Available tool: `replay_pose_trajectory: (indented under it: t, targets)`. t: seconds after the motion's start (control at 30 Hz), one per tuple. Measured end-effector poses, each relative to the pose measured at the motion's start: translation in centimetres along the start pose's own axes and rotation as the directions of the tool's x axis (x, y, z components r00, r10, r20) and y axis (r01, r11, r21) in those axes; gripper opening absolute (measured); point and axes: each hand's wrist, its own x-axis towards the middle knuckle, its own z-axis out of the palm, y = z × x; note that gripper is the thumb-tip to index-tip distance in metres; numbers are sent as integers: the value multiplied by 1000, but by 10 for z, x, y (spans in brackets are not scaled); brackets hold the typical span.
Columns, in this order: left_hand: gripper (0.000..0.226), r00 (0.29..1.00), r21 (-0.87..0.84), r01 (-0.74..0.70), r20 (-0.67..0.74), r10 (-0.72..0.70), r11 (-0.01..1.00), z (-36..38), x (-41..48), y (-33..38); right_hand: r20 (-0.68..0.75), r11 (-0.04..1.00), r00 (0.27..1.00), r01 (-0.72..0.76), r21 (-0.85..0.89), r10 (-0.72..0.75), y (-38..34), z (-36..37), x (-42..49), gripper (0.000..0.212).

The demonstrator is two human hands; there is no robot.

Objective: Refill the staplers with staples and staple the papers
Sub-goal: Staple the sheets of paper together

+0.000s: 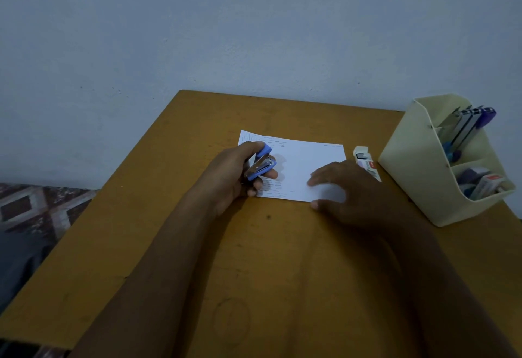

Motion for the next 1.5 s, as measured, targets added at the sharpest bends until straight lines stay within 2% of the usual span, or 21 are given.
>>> replay_pose_trajectory:
  t: [0.2,0.33,0.4,0.77,1.03,1.23,1.5]
  targets:
    - [33,1000,12,-8,-5,8,1000,0,1,0,-138,989,990,-11,-144,-9,-2,14,11,25]
    - [32,1000,44,5,-15,-4,999,0,0,1,-377,971,920,16,-240,-108,-10,27,14,17]
    - [32,1000,67,14,-14,-13,998,0,1,0,-431,963,891,21,-270,-141,-13,30,16,16]
    - [36,999,73,37,31,-39,997,1,3,-3,-504,951,837,59,-305,-214,-24,34,19,20]
    - [40,995,98,24,91,-33,995,0,5,-6,-499,955,843,58,-291,-203,-23,39,21,22]
    - [40,991,106,-5,136,-10,994,0,5,-7,-469,955,851,114,-275,-237,-26,40,19,23]
    - [45,991,134,-5,132,-13,991,-3,8,-10,-481,955,845,105,-277,-232,-29,41,19,21]
